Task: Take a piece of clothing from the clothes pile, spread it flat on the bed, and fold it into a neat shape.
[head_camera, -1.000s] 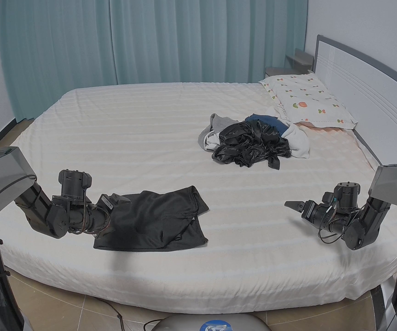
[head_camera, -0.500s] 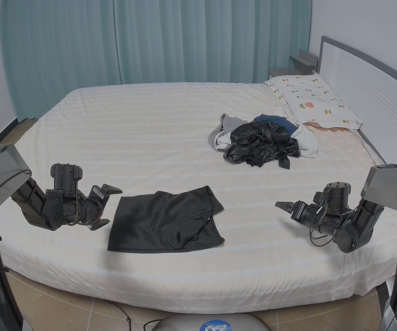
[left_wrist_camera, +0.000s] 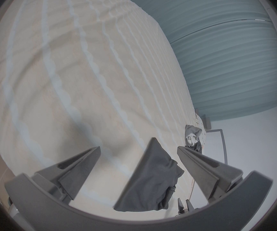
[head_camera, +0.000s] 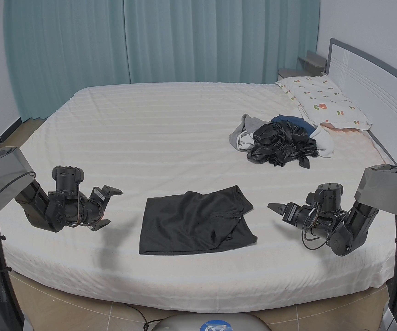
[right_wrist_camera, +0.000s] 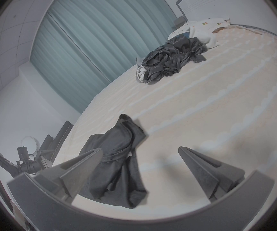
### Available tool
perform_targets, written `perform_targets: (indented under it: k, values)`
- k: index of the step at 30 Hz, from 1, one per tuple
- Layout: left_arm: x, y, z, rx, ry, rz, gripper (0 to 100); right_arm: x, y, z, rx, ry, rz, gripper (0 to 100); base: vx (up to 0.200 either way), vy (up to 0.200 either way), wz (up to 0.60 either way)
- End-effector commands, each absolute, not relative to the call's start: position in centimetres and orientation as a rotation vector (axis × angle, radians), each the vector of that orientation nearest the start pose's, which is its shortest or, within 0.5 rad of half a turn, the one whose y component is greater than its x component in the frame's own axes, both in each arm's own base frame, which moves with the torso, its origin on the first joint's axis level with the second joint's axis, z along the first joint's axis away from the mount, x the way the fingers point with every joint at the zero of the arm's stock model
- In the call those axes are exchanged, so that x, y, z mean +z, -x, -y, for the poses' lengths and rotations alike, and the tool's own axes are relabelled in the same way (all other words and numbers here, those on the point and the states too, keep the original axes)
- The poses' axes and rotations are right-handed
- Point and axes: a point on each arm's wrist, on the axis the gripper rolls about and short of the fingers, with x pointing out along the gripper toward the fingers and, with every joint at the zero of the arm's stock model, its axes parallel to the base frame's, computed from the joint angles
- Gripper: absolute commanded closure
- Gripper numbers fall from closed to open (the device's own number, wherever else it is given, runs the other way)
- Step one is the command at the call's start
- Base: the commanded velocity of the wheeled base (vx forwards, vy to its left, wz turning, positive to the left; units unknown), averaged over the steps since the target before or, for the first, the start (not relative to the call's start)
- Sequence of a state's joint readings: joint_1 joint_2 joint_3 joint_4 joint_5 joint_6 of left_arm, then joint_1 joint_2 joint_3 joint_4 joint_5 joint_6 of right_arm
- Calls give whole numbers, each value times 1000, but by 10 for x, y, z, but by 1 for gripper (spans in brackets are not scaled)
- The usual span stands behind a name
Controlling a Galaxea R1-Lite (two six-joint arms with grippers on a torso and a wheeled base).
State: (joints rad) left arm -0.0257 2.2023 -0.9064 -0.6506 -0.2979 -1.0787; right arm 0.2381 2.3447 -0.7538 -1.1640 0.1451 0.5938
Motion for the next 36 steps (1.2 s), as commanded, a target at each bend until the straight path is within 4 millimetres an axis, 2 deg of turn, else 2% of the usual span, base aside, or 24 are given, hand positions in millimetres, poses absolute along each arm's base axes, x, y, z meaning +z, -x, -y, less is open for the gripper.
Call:
perform_targets:
  k: [1,11,17,23,29,30,36]
  values:
    - [30,-378,17,69,1117,-760,0,2,-363,-100,250,-550,-517,0,0,200,0]
    - [29,-379,18,69,1116,-760,0,3,-365,-120,271,-489,-500,0,0,200,0]
    - [28,-379,18,68,1112,-761,0,-4,-368,-126,254,-413,-500,0,0,0,0]
    - [27,-380,20,71,1106,-763,0,-23,-377,-130,201,-296,-486,0,0,0,0]
    - [27,-380,20,72,1106,-765,0,-31,-375,-132,199,-250,-504,0,0,0,0]
    - [27,-380,20,71,1106,-763,0,-33,-374,-131,199,-242,-509,100,0,0,0]
    - [27,-380,20,72,1106,-765,0,-34,-371,-130,196,-230,-516,100,0,0,0]
